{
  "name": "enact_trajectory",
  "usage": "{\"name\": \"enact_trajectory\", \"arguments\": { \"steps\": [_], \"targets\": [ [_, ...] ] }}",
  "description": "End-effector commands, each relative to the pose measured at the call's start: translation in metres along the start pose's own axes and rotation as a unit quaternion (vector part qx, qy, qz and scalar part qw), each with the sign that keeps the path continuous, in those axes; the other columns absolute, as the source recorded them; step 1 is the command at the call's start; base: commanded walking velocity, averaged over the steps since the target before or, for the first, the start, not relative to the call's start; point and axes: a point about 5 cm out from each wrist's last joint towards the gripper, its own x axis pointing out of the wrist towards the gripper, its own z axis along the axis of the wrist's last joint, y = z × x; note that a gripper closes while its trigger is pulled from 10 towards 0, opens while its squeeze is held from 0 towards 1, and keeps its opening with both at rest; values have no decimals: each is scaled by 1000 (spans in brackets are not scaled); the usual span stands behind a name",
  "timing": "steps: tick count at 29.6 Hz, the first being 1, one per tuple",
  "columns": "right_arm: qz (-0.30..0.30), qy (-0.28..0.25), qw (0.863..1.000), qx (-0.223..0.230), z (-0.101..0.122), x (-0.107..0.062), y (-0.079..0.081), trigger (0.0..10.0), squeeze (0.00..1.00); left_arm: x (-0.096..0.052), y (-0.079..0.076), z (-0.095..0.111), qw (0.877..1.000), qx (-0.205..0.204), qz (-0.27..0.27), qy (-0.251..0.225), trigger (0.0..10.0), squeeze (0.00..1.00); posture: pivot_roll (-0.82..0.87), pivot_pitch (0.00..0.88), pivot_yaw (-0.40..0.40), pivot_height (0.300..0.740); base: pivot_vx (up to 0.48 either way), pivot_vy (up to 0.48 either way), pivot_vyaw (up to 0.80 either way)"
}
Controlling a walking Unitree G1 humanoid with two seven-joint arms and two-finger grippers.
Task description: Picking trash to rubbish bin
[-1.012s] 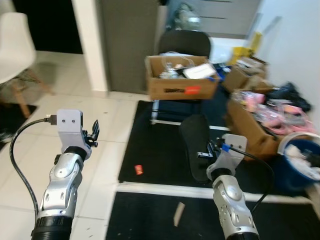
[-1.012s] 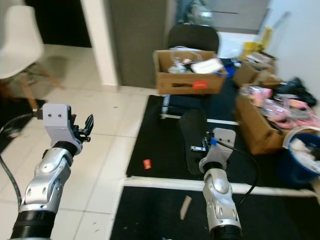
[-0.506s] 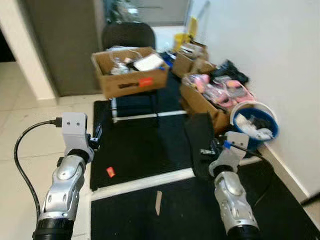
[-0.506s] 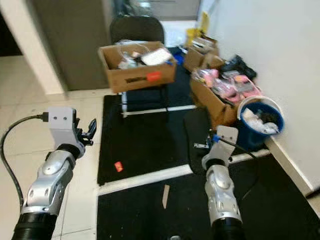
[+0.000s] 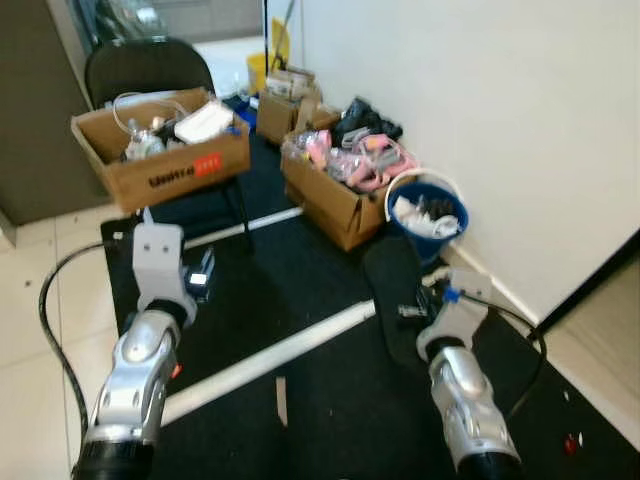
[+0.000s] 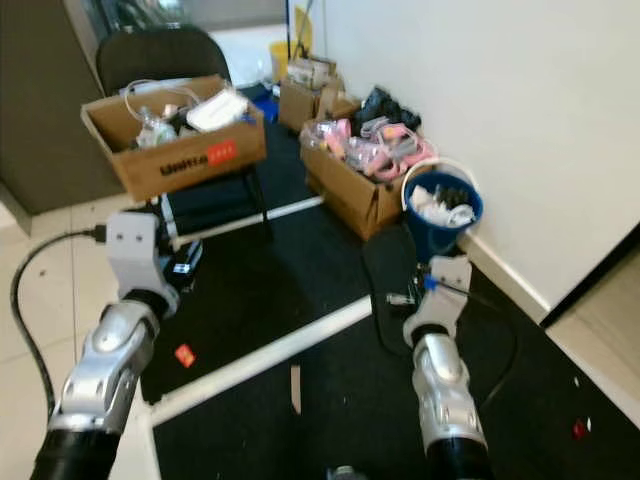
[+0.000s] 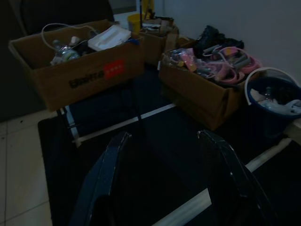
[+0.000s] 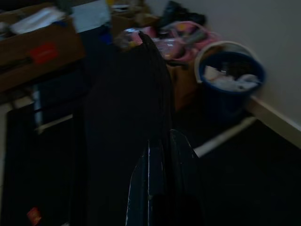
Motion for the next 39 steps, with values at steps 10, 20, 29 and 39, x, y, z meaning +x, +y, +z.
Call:
{"name": "enact_trajectory", "arguments": {
  "steps": [10, 20, 29, 39],
  "targets": [
    [12, 10, 1000, 0, -4, -1, 7, 10000, 0, -3, -7, -3, 1000, -4, -28, 3, 10000, 0, -4, 125, -15, 740, 307, 0, 0],
    [10, 13, 1000, -2, -5, -1, 7, 10000, 0, -1, -8, -3, 1000, -10, -22, 3, 10000, 0, -6, 129, -19, 740, 402, 0, 0],
    [11, 14, 1000, 2, -6, 0, 10, 10000, 0, -3, -5, -2, 1000, -7, -21, 6, 10000, 0, 6, 132, -19, 740, 400, 0, 0],
    [9, 13, 1000, 7, -7, 1, 12, 10000, 0, -1, -4, 1, 1000, -6, -22, 4, 10000, 0, 16, 134, -15, 740, 403, 0, 0]
  ]
}}
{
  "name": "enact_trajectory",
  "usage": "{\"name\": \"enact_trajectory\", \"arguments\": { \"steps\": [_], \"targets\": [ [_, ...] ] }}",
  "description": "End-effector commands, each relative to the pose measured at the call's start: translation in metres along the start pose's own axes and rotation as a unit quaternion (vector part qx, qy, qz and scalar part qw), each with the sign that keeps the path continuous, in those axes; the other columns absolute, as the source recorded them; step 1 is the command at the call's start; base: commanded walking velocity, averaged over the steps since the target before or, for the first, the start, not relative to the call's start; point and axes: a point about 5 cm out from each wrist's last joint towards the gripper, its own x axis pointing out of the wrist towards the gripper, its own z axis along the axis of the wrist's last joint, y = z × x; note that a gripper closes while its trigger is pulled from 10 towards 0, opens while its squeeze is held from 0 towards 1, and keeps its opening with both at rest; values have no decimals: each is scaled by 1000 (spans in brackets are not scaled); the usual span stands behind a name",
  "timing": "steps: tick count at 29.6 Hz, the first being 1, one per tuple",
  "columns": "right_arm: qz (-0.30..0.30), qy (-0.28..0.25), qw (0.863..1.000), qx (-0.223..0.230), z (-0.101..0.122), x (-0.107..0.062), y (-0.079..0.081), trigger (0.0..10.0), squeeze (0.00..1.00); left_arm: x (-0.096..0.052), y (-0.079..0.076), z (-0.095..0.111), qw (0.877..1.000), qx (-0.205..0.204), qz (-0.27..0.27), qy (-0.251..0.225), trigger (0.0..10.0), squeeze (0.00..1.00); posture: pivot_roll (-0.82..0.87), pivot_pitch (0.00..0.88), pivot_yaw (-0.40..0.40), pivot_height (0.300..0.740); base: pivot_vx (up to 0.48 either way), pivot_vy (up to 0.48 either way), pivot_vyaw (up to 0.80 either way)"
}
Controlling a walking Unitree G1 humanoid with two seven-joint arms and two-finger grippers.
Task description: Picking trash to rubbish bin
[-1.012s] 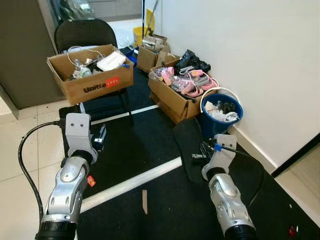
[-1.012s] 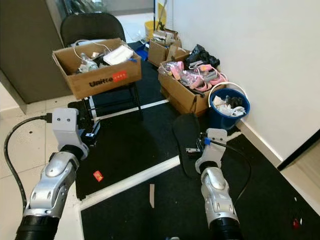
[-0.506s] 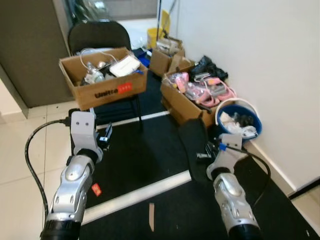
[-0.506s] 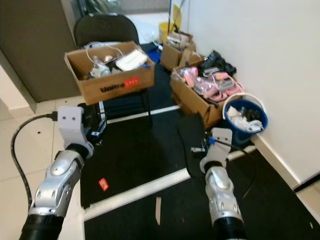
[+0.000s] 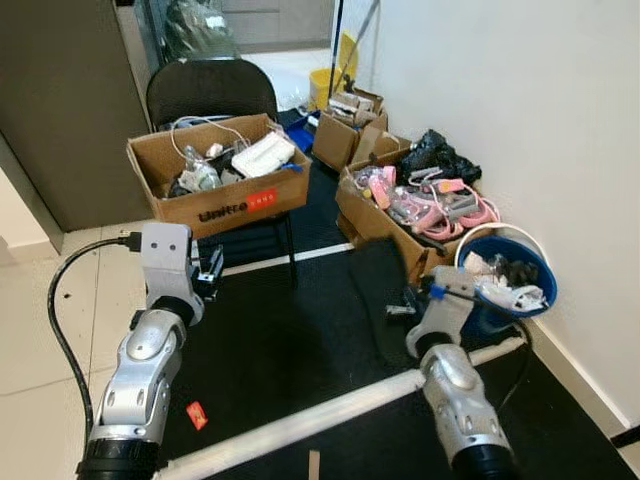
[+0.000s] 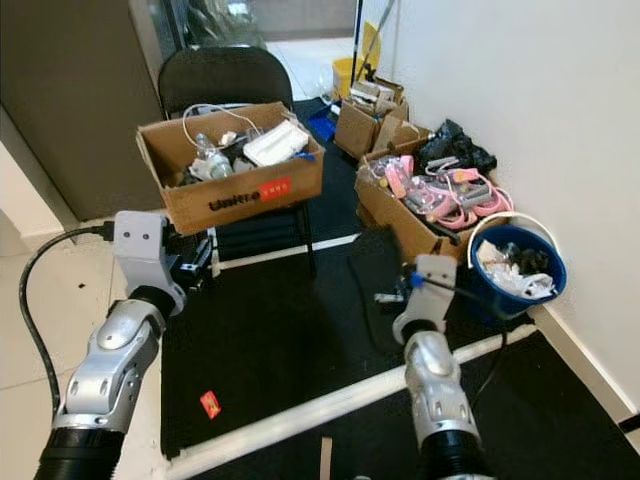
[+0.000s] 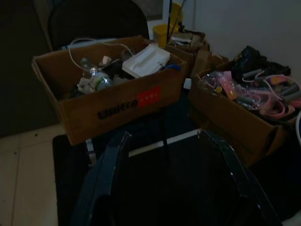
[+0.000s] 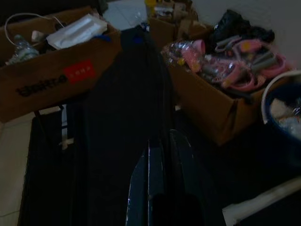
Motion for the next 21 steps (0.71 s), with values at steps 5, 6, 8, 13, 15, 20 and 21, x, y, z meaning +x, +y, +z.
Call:
{"name": "enact_trajectory", "arguments": {
  "steps": [5, 6, 8, 13, 15, 20, 21],
  "targets": [
    [3, 2, 1000, 2, -2, 0, 3, 10000, 0, -2, 0, -2, 1000, 1, -2, 6, 10000, 0, 18, 138, -14, 740, 403, 0, 0],
    [3, 2, 1000, 2, -2, 0, 3, 10000, 0, -2, 0, -2, 1000, 1, -2, 6, 10000, 0, 18, 138, -14, 740, 401, 0, 0],
    [2, 2, 1000, 3, -2, 1, 3, 10000, 0, -2, -1, -2, 1000, 1, -4, 7, 10000, 0, 20, 138, -14, 740, 399, 0, 0],
    [3, 4, 1000, 4, -2, 2, 4, 10000, 0, -2, -2, -2, 1000, 1, -8, 6, 10000, 0, 22, 139, -14, 740, 402, 0, 0],
    [5, 4, 1000, 5, -2, 2, 5, 10000, 0, -2, -2, -2, 1000, 2, -9, 7, 10000, 0, 22, 139, -14, 740, 401, 0, 0],
    [6, 3, 1000, 5, -2, 3, 6, 10000, 0, -3, -2, -2, 1000, 2, -9, 8, 10000, 0, 22, 140, -14, 740, 401, 0, 0],
    [6, 3, 1000, 5, -2, 3, 6, 10000, 0, -3, -2, -2, 1000, 2, -9, 8, 10000, 0, 22, 140, -14, 740, 405, 0, 0]
  ]
}}
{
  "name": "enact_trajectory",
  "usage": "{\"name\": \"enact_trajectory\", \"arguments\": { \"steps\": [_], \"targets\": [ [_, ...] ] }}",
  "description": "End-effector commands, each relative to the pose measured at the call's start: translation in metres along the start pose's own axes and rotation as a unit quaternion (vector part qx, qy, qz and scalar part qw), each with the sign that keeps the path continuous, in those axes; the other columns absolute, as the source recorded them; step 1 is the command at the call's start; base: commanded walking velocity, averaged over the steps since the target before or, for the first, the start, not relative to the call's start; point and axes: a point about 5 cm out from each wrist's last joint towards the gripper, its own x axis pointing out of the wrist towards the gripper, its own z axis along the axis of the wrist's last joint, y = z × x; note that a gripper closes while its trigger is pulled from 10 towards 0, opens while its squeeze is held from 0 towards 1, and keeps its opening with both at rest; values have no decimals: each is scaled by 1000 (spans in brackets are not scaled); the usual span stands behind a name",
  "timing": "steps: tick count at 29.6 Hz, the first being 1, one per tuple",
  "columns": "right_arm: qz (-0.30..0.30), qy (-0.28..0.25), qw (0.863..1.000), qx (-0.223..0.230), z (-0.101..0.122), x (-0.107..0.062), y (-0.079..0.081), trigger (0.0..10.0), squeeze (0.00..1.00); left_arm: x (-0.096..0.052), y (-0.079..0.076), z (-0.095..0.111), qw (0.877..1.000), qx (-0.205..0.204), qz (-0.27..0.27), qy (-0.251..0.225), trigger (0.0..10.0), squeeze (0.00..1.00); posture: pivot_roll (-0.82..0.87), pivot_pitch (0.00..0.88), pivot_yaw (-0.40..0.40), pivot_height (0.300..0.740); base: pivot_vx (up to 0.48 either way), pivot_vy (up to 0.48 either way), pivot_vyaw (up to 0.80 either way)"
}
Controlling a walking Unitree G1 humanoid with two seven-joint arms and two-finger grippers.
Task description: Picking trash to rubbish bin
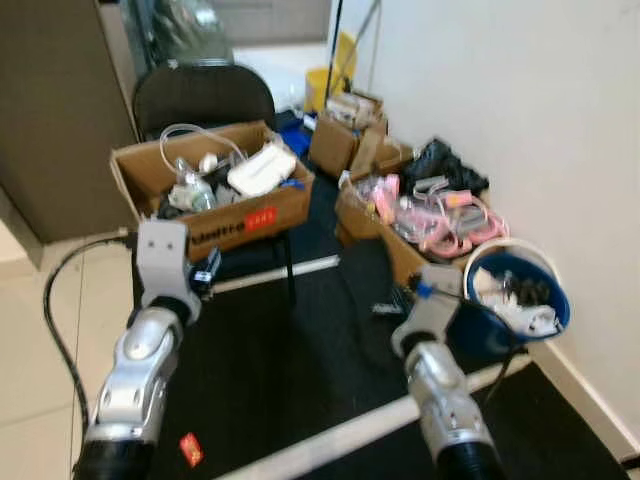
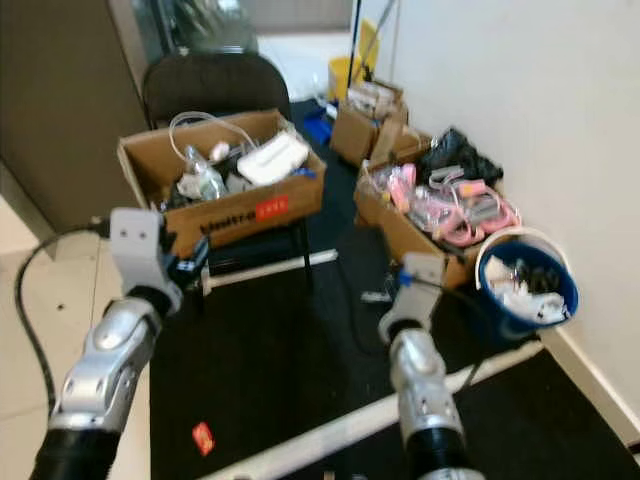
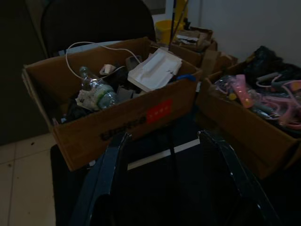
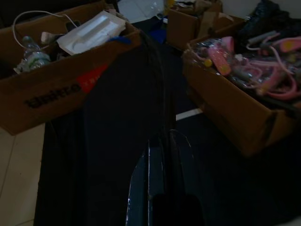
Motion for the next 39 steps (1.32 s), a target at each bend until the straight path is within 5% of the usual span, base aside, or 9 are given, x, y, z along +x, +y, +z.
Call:
{"name": "enact_trajectory", "arguments": {
  "steps": [1, 29, 39],
  "targets": [
    [-12, -6, 1000, -2, 1, -1, -8, 10000, 0, -2, -2, -5, 1000, -1, -4, 12, 10000, 0, 22, 140, -14, 740, 401, 0, 0],
    [13, -19, 1000, -19, 9, 4, 1, 10000, 0, -6, -2, -9, 1000, -10, -3, 21, 10000, 0, 21, 149, -17, 740, 400, 0, 0],
    [30, -22, 999, -25, 12, 6, 6, 10000, 0, -8, -2, -10, 1000, -9, -1, 21, 10000, 0, 22, 145, -28, 740, 398, 0, 721]
  ]
}}
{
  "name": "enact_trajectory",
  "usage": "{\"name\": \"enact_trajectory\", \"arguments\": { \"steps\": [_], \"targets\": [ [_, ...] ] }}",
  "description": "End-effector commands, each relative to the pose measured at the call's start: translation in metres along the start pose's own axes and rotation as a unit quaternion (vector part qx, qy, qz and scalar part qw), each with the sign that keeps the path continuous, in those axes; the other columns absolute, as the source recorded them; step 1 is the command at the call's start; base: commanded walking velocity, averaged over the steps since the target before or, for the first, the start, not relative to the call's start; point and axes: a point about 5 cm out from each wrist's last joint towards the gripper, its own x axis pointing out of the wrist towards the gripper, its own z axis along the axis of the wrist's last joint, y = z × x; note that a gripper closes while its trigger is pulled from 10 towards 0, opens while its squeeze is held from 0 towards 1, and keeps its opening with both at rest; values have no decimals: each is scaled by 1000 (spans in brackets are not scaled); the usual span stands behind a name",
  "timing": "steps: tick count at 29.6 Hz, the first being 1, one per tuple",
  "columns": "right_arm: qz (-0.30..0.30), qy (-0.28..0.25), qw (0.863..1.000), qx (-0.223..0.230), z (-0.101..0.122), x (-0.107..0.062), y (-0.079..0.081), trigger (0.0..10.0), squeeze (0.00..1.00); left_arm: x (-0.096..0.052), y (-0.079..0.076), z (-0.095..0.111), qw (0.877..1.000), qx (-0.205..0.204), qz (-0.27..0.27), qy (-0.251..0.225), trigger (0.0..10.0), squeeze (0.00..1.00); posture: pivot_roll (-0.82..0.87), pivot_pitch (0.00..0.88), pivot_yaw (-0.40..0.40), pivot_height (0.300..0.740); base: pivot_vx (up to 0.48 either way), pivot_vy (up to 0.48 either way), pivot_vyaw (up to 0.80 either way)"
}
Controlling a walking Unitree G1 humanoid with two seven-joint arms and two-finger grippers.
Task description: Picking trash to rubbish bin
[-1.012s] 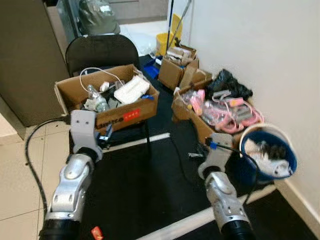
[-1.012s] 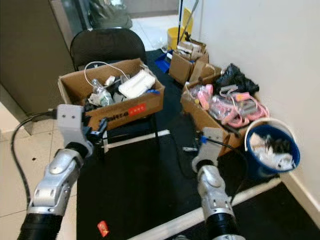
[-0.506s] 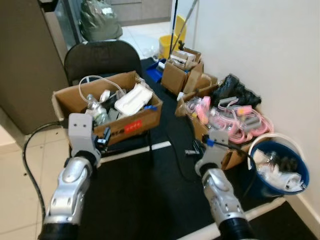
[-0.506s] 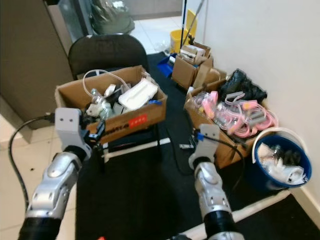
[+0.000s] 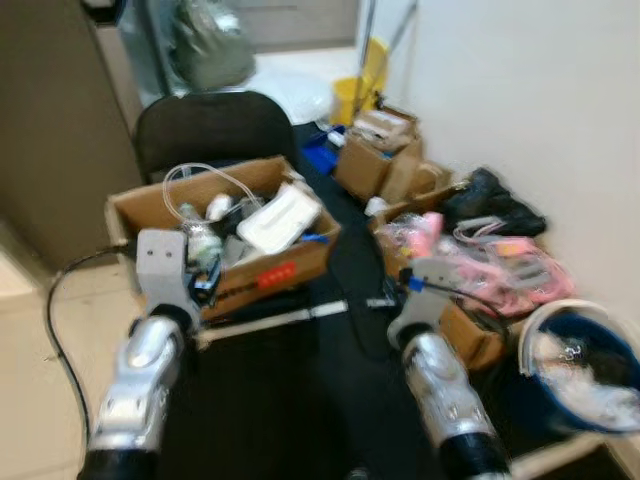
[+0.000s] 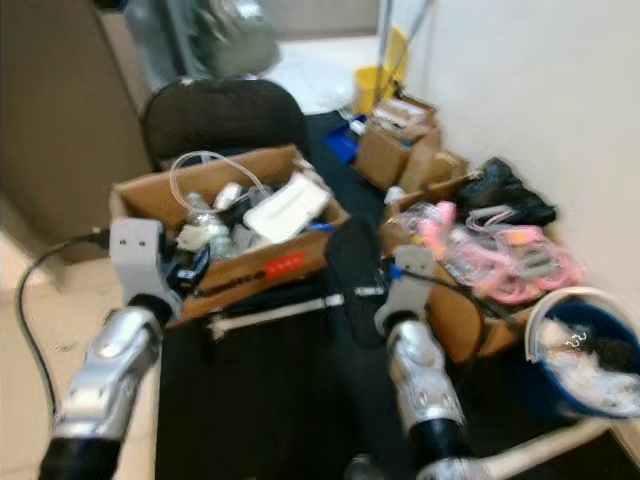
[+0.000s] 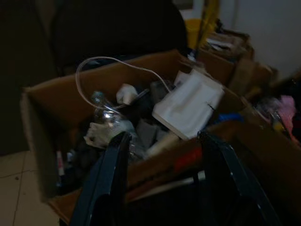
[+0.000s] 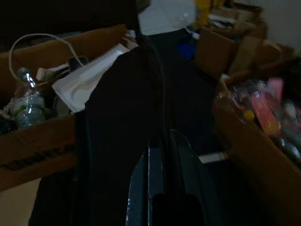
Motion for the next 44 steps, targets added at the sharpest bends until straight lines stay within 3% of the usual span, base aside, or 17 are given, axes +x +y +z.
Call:
{"name": "enact_trajectory", "arguments": {
  "steps": [1, 7, 10, 44],
  "targets": [
    [10, -10, 1000, 2, 3, 1, 7, 10000, 0, -3, 4, -4, 1000, 0, 6, 9, 10000, 0, 22, 145, -28, 740, 398, 0, 800],
    [15, -13, 1000, 5, 5, 3, 9, 10000, 0, -3, 5, -4, 1000, 1, 9, 9, 10000, 0, 23, 139, -28, 740, 386, 0, 800],
    [13, -18, 999, 27, 7, 4, 10, 10000, 0, -2, 5, -4, 1000, 2, 9, 9, 10000, 0, 23, 138, -27, 740, 372, 0, 0],
    [27, -23, 999, 30, 10, 8, 13, 10000, 0, -1, 4, 1, 1000, 12, -10, -2, 10000, 0, 31, 119, -22, 740, 349, 0, 0]
  ]
}}
